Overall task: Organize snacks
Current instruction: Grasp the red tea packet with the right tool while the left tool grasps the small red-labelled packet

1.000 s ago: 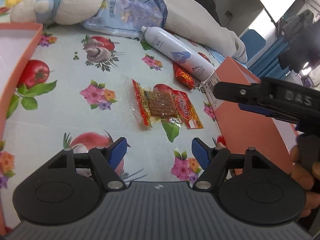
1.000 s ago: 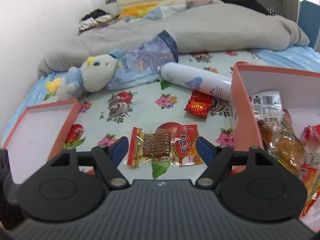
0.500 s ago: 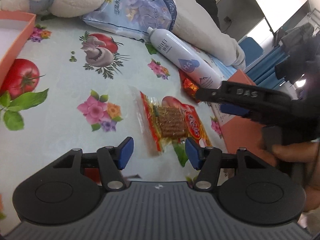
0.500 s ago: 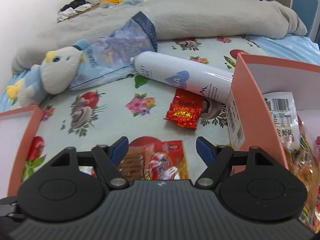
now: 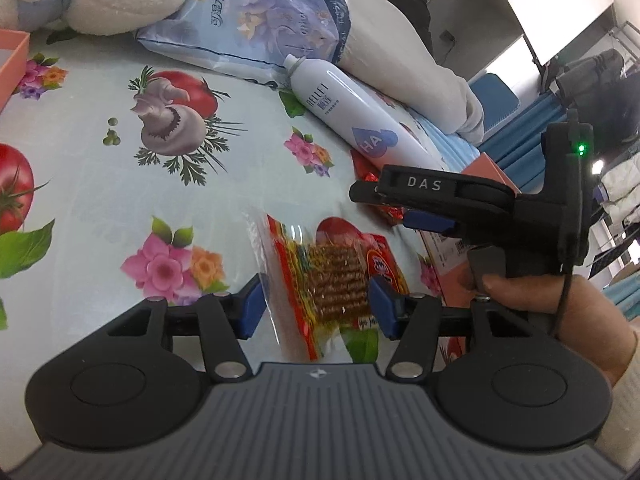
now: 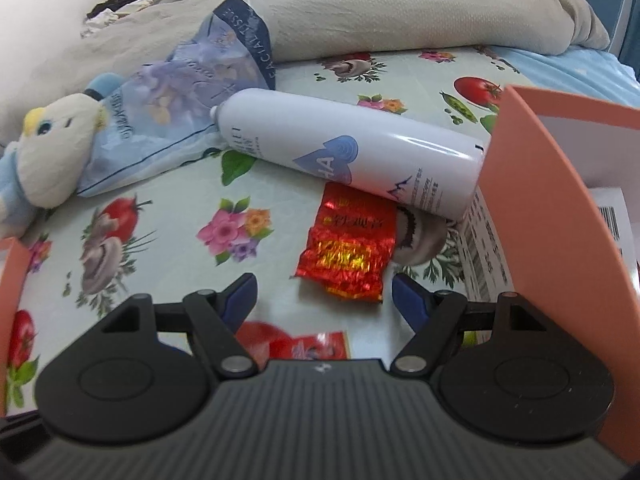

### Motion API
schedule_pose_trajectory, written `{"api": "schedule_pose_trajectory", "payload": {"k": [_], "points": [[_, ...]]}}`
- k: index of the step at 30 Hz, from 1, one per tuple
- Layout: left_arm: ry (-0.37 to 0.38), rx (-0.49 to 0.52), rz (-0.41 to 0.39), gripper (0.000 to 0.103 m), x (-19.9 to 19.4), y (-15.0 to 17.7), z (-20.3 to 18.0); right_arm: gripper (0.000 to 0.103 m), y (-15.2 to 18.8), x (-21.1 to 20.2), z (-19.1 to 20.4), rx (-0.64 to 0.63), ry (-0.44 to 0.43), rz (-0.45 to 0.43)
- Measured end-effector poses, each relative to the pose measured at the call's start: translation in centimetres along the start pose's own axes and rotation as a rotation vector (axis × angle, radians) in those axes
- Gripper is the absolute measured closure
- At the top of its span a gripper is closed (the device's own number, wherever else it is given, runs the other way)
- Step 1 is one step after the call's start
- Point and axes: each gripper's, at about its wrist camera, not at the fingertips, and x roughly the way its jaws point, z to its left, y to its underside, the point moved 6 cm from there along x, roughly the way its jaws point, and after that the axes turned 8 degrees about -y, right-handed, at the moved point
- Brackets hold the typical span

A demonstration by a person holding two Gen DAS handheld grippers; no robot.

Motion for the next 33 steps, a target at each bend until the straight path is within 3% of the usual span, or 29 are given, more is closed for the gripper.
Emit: {"api": "schedule_pose_trajectory", "payload": {"k": [4,11,14,17,19,33], "points": [[0.002,-0.024,-0.001,0.045,0.5,-0.6,0.0,0.027,-0.4,0.9,0.4,-0.053,0.066,-0.006],[-0.005,-0.054,0.003,0.055,1.6,-1.2,-0.1,0.027,-0.6,1.7,0.1,-0.06,0.108,-0.038],[-0.023,-0.061,0.004,0.068,1.9,-1.4,0.0,0.028,-0.7,1.8,0.1,-0.069,0.118,-0.049],[-0.044,-0.069,0.004,0.083,2.1,-1.3,0.1,0.041,-0.8,1.7,0.2,-0.081,0.124,-0.057],[-0.067,-0.073,0.004,0.093,2.1,-1.2,0.3,0.042,-0.9,1.5,0.2,-0.086,0.134,-0.056],[-0.122,-0.043,-0.043,0.101,-0.3,-0.6,-1.0,0.046,1.0,-1.4,1.9,-0.137,0.089,-0.03]]}}
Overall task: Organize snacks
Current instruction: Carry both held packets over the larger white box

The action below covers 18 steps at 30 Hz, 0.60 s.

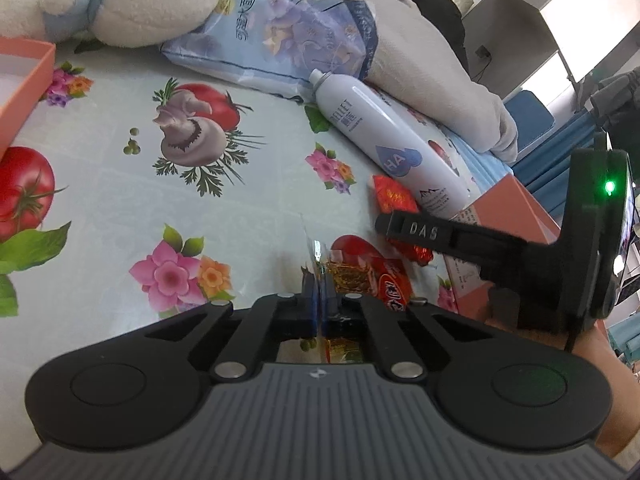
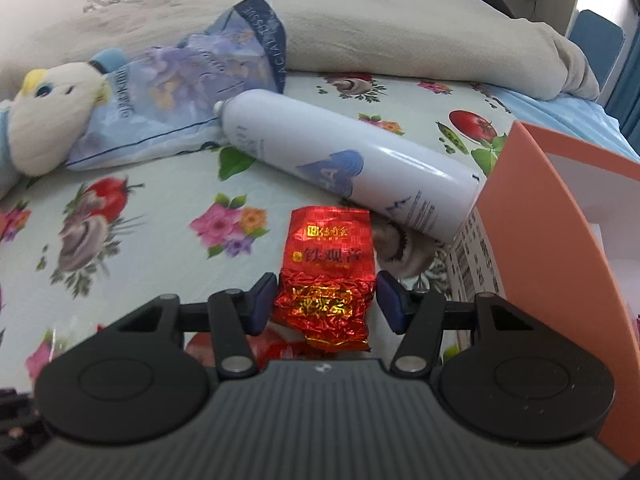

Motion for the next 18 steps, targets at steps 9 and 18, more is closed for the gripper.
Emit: {"api": "schedule_pose_trajectory", "payload": {"k": [9,18], "points": [[-0.032,-0.002,-0.035,0.102,-3.5,0.7,0.2,0.046,1.5,-4.0,1.0,-0.019,-0.031,-0.015],[-0.049,0.015,-0.081,0.102,-7.6,2.1,-0.3,0.046,3.4,-9.0,2.6,-0.03,-0.081,-0.042]]}}
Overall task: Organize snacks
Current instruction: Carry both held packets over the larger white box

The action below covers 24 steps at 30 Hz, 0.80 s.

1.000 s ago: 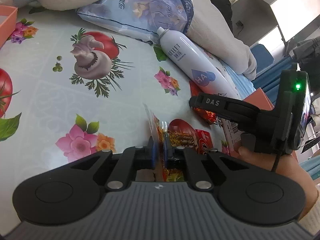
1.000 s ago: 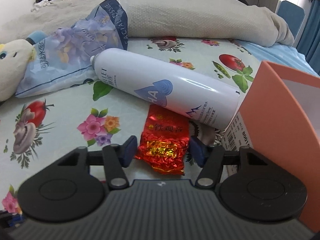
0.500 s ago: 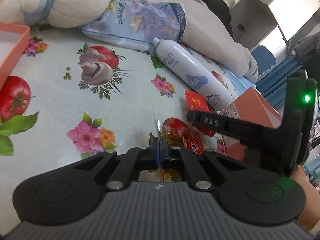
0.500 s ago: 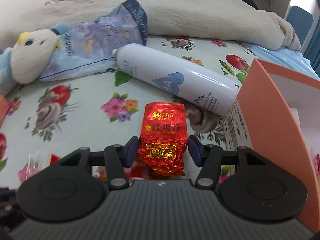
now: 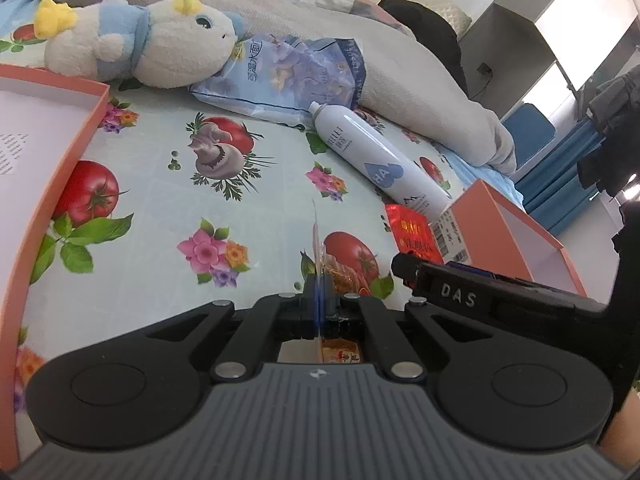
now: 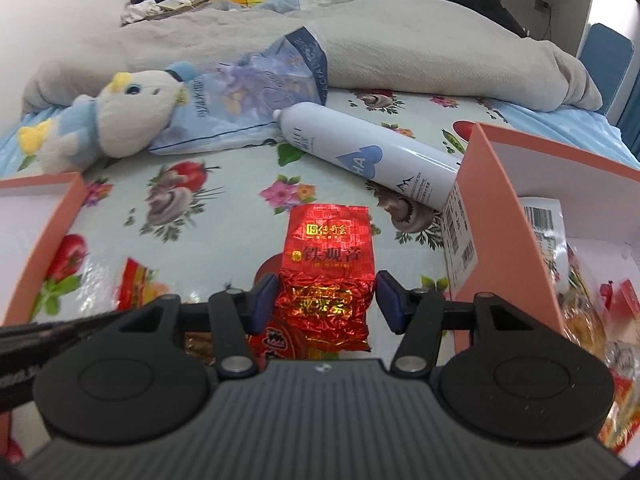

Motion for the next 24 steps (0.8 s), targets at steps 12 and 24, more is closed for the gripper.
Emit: {"api": "schedule_pose_trajectory", "payload": {"k": [12,24], "points": [[-0.014,0.022,-0.051,0.102,-5.3,1.0,-1.1,0.046,1.6,-6.4,1.0,0.014,-0.046,-0.042],[-0.023,0.052,-0.101,0.103,-9.9,-0.2,-4.3,0.046,-0.2,-12.1,0.0,0.029,-0.065,-0.104]]}}
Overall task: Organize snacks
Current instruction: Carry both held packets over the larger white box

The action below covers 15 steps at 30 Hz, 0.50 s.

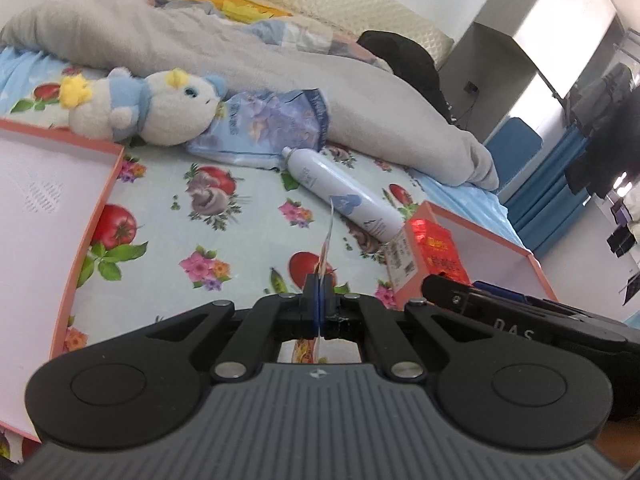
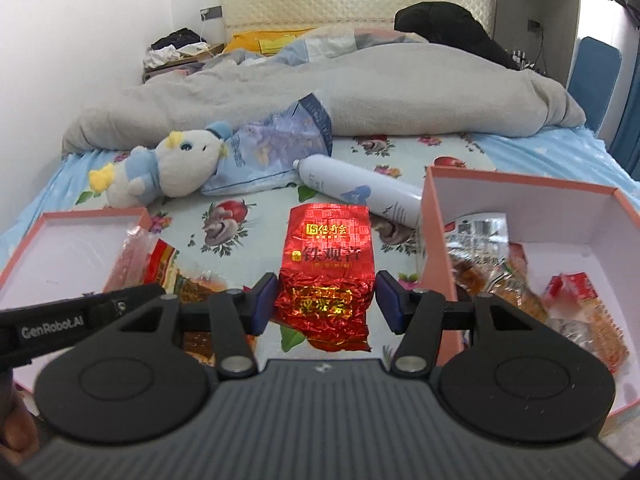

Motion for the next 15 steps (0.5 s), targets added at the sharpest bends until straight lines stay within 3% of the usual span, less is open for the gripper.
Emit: {"api": "schedule_pose_trajectory", "payload": {"k": [15], "points": [[0.059,0.035,-0.056,0.103,-2.8,-4.4,-8.5,0.046,-5.6,-6.1,-4.0,0.014,0.023,-0.126]]}}
